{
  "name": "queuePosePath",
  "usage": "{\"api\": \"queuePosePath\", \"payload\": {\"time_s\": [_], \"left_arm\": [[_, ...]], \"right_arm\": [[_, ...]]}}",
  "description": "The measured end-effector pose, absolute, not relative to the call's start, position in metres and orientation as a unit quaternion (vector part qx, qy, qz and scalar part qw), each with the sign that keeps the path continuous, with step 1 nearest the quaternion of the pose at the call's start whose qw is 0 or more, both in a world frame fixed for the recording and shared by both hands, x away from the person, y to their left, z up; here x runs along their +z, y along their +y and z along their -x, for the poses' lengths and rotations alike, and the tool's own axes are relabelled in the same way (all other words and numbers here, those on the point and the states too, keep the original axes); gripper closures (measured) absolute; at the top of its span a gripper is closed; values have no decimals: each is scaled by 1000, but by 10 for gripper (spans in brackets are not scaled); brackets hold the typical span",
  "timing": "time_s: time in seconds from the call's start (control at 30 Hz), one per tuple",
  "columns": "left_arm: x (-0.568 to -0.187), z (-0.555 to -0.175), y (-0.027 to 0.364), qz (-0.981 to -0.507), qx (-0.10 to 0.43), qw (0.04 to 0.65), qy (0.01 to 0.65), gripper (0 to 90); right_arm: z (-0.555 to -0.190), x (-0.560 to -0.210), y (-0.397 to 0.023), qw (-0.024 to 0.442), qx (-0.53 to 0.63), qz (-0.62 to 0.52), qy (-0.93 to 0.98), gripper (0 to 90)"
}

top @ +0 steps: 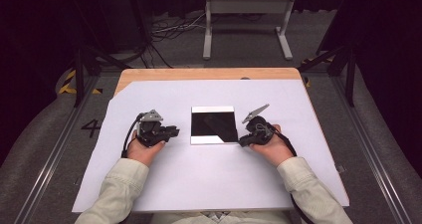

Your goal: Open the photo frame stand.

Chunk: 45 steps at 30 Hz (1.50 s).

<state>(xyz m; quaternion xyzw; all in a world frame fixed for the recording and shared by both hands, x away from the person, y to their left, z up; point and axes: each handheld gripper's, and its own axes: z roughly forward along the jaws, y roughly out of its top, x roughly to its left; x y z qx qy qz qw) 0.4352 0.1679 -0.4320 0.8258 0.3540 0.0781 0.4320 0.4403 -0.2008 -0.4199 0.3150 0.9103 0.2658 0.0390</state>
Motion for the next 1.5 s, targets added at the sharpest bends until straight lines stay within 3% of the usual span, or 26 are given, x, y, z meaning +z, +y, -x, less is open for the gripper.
{"api": "queuePosePath", "payload": {"time_s": [0.6,0.77,1.5], "left_arm": [[-432,-435,167,-826,78,430,357,758],[-432,-435,168,-826,78,430,356,758],[-433,-435,168,-825,74,431,359,757]], "right_arm": [[-438,-417,-183,70,210,-302,927,866],[-437,-416,-187,70,225,-303,923,900],[-435,-395,-197,98,315,-293,897,900]]}}
